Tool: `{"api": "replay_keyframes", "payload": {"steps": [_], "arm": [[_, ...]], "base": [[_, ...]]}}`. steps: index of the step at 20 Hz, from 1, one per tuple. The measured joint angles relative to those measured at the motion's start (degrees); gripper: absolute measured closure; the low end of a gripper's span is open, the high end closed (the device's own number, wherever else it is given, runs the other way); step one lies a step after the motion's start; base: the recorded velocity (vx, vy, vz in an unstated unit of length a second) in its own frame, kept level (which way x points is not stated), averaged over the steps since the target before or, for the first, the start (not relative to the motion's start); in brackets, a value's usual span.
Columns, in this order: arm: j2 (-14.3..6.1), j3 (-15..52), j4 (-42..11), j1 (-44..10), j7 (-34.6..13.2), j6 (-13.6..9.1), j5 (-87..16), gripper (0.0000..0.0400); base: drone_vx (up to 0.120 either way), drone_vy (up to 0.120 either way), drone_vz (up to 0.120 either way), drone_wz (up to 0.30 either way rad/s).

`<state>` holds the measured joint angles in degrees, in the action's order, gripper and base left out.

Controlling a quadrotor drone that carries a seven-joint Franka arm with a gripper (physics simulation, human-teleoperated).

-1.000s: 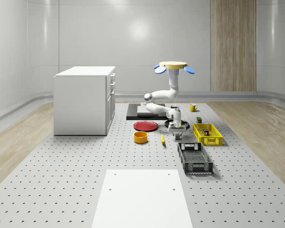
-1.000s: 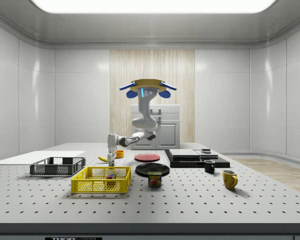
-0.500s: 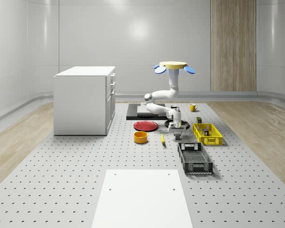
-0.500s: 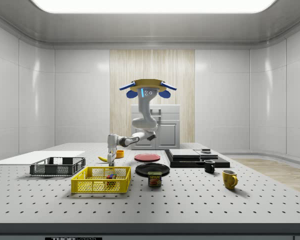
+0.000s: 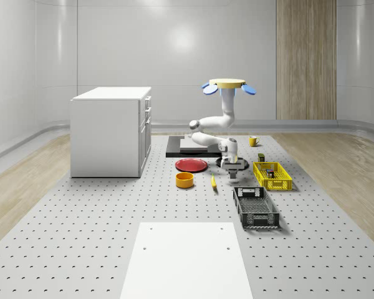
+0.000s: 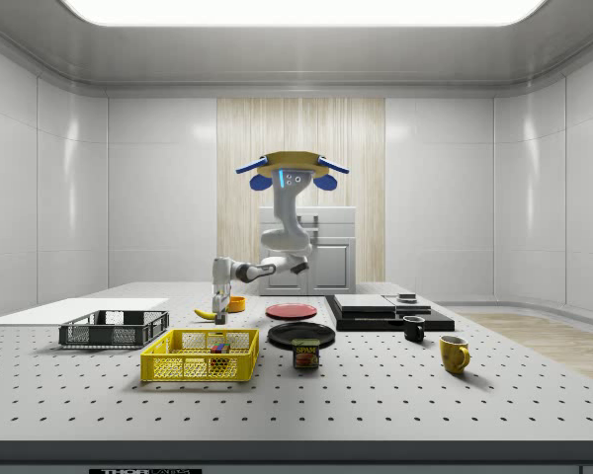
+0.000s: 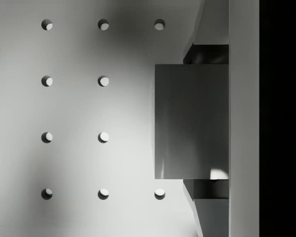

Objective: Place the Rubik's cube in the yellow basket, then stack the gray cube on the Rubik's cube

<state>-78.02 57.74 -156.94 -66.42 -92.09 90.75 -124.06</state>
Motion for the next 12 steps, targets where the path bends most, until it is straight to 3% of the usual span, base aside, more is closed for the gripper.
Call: {"api": "replay_keyframes", "payload": {"steps": [2,10,12], "arm": [[-0.04,0.68,-0.41,0.13,-0.06,-0.41,0.64,0.0150],[-0.17,1.85,-1.04,0.26,-0.21,-1.00,1.77,0.0150],[-0.21,1.95,-1.08,0.25,-0.24,-1.01,1.87,0.0150]], "base": [[-0.040,0.040,0.120,0.000],[-0.120,0.120,0.120,0.000],[-0.120,0.120,0.040,0.000]]}}
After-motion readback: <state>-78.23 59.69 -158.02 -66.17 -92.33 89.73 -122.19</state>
